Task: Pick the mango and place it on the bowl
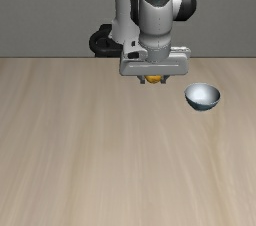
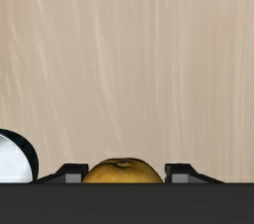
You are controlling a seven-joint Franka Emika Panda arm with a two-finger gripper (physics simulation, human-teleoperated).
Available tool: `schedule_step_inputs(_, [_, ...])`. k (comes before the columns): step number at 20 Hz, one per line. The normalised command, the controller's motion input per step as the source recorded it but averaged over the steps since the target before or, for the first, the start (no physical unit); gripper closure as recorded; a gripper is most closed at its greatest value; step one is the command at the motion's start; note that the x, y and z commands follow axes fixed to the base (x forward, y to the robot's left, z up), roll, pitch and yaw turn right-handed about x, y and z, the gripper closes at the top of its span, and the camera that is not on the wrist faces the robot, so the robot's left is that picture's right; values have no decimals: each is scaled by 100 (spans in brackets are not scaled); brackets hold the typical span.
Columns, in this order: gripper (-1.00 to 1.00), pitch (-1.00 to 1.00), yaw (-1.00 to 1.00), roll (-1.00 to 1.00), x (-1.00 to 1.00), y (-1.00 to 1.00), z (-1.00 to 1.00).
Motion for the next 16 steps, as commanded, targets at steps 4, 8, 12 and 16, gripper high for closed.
schedule_step_inputs(4, [100,0,0,0,0,100,0])
schedule_step_inputs(8, [100,0,0,0,0,100,0])
schedule_step_inputs(12, [100,0,0,0,0,100,0])
schedule_step_inputs(16, [-100,0,0,0,0,0,0])
